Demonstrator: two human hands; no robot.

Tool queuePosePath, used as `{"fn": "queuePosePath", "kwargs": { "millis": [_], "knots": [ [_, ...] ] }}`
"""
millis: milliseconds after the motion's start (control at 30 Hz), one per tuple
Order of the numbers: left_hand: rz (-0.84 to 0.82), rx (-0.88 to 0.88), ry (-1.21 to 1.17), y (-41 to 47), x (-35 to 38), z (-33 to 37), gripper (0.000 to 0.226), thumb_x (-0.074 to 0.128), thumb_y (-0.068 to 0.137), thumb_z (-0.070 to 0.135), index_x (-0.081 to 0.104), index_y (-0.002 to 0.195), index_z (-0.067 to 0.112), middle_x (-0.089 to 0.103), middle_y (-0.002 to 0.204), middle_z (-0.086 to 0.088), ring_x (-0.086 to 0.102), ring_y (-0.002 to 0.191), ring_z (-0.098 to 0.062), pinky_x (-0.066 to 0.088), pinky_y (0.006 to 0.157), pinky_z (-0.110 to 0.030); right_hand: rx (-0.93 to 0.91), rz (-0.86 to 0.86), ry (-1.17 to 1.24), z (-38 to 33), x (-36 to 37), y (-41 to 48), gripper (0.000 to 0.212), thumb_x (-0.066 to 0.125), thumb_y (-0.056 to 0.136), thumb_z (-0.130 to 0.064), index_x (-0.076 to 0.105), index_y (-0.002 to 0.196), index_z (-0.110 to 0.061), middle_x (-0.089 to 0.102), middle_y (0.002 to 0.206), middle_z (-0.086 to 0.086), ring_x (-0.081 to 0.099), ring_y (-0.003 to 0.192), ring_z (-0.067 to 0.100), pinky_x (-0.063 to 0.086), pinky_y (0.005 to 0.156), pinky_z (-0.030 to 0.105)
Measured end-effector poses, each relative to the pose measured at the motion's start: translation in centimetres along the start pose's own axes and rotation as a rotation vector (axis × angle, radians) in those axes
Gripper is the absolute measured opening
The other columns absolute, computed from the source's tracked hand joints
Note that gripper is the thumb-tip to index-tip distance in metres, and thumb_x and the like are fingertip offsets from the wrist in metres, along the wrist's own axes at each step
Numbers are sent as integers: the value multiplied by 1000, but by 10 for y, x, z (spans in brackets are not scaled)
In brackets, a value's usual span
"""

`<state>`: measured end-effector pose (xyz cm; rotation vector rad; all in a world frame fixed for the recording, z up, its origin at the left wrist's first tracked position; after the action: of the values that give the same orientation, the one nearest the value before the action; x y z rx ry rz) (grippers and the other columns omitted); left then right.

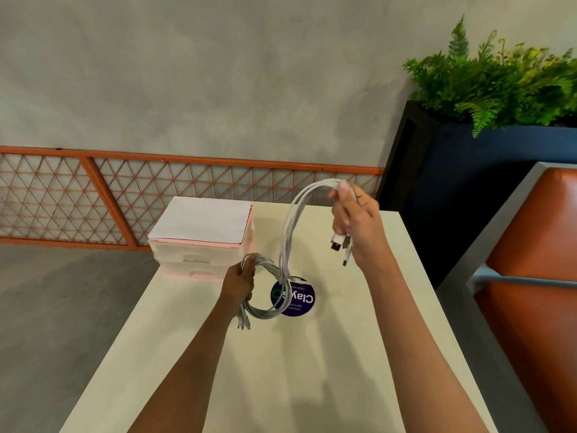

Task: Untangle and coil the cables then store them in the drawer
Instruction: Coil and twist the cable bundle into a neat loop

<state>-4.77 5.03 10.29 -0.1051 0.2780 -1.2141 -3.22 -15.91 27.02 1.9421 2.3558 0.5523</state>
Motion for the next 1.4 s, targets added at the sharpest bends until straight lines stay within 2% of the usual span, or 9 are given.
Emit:
{"fn": "queuePosePath", "kwargs": {
  "millis": [133,333,500,600,833,1000,1100,1267,1400],
  "knots": [
    [61,-31,-146,0,-12,-6,42,46,99,38,40,65,13,31,40,7,25,32,-6,24,35,-14,72,317,122,24,-30,4,33,40,102,-28,58,79,-12,33,44,-8,27,40,4,32,41,17],
    [62,79,-172,4,-21,17,44,45,98,41,34,64,17,26,44,6,21,38,-9,20,40,-17,363,670,2,97,-82,-13,34,46,99,-30,59,74,-11,46,57,-1,38,46,11,36,47,23],
    [74,217,-103,4,-21,53,47,45,99,41,36,59,17,29,41,9,26,33,-7,25,38,-16,580,713,-221,157,-113,-53,30,50,94,-27,68,91,-3,59,70,4,51,59,18,41,58,28],
    [82,306,-67,3,-19,73,46,43,100,40,37,60,17,30,41,11,27,33,-5,26,41,-18,651,705,-215,171,-112,-73,34,46,87,-26,71,83,-3,59,65,7,52,59,22,40,58,30],
    [117,417,-99,-3,-13,106,41,43,99,40,41,65,17,33,50,5,30,40,-7,26,46,-23,627,458,-284,169,-98,-70,30,45,85,-20,72,80,-8,69,74,7,62,77,22,40,72,32],
    [68,432,-119,-14,-2,120,40,43,99,39,40,66,17,30,50,4,26,39,-7,24,41,-20,476,193,-491,150,-59,-42,35,55,79,-59,70,92,-30,72,93,-14,61,102,11,39,101,39],
    [17,437,-152,-19,6,125,42,44,99,39,40,64,17,30,46,8,25,37,-7,23,39,-19,413,-90,-443,126,-12,-23,51,58,82,-60,57,118,-24,62,113,-12,56,108,3,43,96,26],
    [22,472,-104,-24,10,127,43,45,98,40,42,64,15,32,46,5,30,36,-6,27,39,-20,428,-139,-615,111,23,2,39,55,94,-40,50,110,-5,66,93,8,63,86,20,48,81,38],
    [91,507,-36,-26,3,124,42,43,99,39,42,63,17,35,49,4,33,39,-6,29,41,-20,530,-243,-799,107,34,8,32,37,99,-34,45,109,-4,53,94,11,54,85,24,40,66,29]
  ]
}}
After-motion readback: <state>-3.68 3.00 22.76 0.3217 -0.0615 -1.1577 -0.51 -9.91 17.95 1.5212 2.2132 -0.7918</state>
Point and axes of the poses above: each hand's wrist, its own y-axis towards the middle knuckle, its own x-axis out of the palm, z = x × y, the point moved 2 cm from there along y, towards the middle knuckle
